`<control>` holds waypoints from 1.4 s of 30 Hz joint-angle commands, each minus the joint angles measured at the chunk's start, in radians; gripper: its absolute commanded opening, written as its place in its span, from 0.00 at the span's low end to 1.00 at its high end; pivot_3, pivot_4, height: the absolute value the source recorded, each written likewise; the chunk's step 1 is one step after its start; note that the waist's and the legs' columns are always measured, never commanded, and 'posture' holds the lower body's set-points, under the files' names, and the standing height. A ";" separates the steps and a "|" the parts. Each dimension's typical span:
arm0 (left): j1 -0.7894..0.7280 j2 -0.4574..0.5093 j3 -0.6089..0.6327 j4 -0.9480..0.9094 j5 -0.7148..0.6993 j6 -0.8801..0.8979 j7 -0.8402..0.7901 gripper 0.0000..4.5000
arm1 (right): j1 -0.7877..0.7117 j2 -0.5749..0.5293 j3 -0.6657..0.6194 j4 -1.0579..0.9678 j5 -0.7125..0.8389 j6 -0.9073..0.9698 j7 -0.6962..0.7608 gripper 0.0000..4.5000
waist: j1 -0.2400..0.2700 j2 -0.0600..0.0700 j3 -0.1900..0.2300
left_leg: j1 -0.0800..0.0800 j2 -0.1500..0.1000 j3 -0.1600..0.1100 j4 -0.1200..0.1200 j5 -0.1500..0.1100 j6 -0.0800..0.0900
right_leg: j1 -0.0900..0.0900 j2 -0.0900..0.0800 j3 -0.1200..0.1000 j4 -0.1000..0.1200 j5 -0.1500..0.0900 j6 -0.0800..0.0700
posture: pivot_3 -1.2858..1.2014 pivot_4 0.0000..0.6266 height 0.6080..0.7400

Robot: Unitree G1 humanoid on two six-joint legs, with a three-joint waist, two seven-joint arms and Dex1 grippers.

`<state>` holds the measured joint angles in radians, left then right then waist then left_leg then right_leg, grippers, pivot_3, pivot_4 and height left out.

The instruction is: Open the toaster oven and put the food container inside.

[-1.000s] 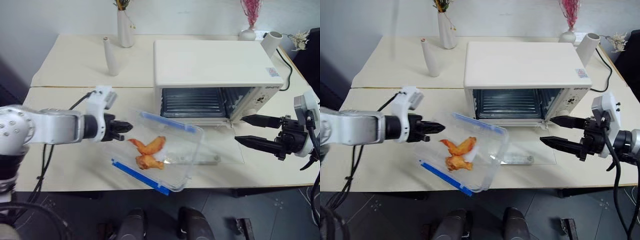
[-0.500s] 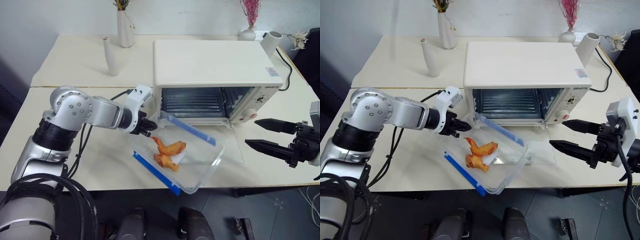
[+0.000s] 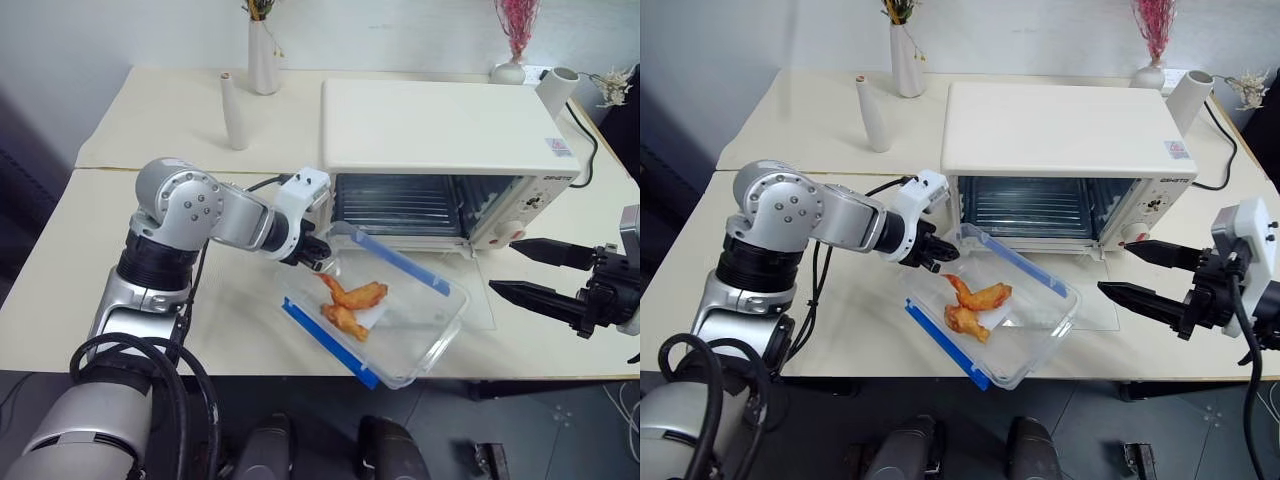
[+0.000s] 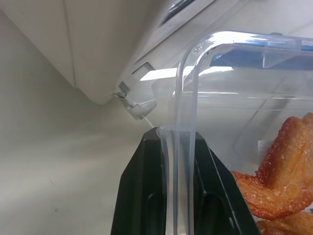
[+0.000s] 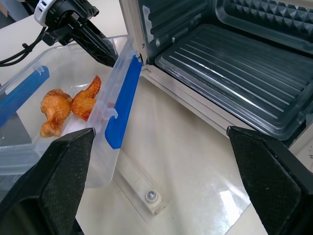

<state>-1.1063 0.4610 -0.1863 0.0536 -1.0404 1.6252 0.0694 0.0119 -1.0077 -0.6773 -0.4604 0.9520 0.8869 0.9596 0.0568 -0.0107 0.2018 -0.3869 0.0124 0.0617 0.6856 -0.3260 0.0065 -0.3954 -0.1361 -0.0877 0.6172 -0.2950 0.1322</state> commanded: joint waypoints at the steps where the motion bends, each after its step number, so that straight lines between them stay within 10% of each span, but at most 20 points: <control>1: -0.010 -0.020 0.046 -0.022 0.030 -0.011 0.022 0.05 | -0.007 -0.005 -0.012 0.000 0.001 -0.025 0.002 1.00 | 0.000 0.000 0.000 | 0.000 0.000 0.000 0.000 0.000 0.000 | 0.000 0.000 0.000 0.000 0.000 0.000 | 0.52 0.24 1.00; 14: 0.028 -0.007 0.063 -0.064 -0.066 -0.011 0.164 0.88 | -0.009 0.022 0.023 -0.001 -0.004 -0.051 -0.021 1.00 | -0.004 0.000 0.000 | 0.000 0.000 -0.001 0.001 0.000 0.000 | 0.000 0.000 0.000 0.001 0.000 0.000 | 0.52 0.24 1.00; 30: 0.041 0.068 0.183 -0.100 -0.059 -0.011 0.073 0.88 | -0.025 -0.008 0.065 0.044 -0.053 -0.086 0.006 1.00 | -0.008 0.000 0.000 | 0.000 0.000 0.000 0.000 0.000 0.000 | 0.000 0.000 0.000 0.001 0.000 0.000 | 0.52 0.24 1.00; 42: 0.056 0.156 0.339 -0.042 0.011 -0.180 -0.324 0.88 | -0.070 -0.065 0.002 0.080 -0.037 -0.034 0.004 1.00 | -0.009 0.000 0.000 | 0.000 0.000 0.001 0.000 0.000 0.000 | -0.001 0.001 0.000 0.001 0.000 0.000 | 0.52 0.24 1.00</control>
<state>-1.0460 0.5950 0.1193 0.0130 -1.0438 1.5093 -0.1753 -0.0385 -1.0502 -0.6092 -0.3770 0.8852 0.8402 0.9682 0.0476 -0.0106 0.2017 -0.3867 0.0130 0.0623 0.6858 -0.3259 0.0062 -0.3961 -0.1353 -0.0874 0.6184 -0.2950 0.1321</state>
